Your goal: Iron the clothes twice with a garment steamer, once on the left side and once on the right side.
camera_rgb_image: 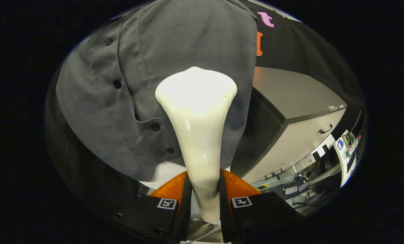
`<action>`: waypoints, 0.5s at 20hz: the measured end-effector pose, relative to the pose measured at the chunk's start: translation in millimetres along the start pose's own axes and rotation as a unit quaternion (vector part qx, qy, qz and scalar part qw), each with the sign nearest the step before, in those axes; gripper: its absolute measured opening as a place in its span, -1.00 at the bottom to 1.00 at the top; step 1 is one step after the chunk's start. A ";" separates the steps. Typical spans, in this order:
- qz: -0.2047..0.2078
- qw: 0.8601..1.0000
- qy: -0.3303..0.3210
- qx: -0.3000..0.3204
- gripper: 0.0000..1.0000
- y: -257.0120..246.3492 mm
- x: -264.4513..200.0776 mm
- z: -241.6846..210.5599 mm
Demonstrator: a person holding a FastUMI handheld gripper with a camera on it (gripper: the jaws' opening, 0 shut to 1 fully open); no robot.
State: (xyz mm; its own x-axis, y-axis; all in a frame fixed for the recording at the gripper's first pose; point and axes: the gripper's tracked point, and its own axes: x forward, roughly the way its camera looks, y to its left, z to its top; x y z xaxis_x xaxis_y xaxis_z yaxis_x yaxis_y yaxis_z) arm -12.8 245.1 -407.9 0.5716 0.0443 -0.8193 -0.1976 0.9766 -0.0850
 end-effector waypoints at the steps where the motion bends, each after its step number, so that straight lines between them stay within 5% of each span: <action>1: -0.001 1.000 0.005 0.000 -0.11 -0.1 2.6 -4.5; 10: -0.007 0.999 0.050 0.000 -0.11 -7.2 29.1 -54.6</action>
State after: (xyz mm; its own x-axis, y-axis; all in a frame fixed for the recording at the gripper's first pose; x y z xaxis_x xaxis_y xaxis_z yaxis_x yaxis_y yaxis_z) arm -38.2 227.9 -462.1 0.4918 0.0094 -0.8707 -0.1898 0.9770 -0.0967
